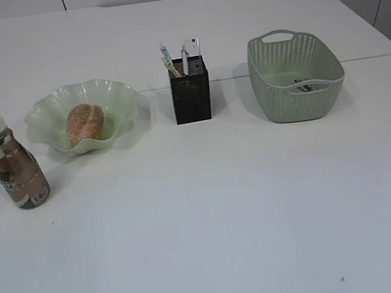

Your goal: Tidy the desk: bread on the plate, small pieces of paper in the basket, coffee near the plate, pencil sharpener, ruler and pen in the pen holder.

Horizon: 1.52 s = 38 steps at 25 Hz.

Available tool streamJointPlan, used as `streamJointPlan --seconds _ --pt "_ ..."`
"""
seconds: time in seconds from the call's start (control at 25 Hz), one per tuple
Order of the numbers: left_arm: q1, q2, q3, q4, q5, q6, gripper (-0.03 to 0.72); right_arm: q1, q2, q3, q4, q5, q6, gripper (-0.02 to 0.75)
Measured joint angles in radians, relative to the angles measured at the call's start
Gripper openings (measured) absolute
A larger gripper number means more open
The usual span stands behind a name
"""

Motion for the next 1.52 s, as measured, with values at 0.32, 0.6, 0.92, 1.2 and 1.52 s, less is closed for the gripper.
streamJointPlan --seconds 0.32,0.6,0.92,1.2,1.52 --pt "-0.002 -0.172 0.082 0.013 -0.006 0.006 0.507 0.000 -0.041 0.035 -0.002 0.000 -0.002 0.371" --pt "-0.002 -0.172 0.190 0.009 -0.031 0.049 0.500 0.000 -0.041 0.064 0.000 0.000 -0.003 0.371" --pt "-0.002 -0.172 0.220 0.046 -0.128 0.084 0.498 0.000 -0.041 0.122 0.001 -0.090 -0.003 0.371" --pt "-0.002 -0.172 0.230 0.052 -0.149 0.085 0.489 0.000 -0.041 0.226 0.027 -0.128 -0.003 0.371" --pt "-0.002 -0.172 0.230 0.052 -0.151 0.085 0.468 0.000 -0.041 0.235 0.020 -0.128 -0.003 0.371"
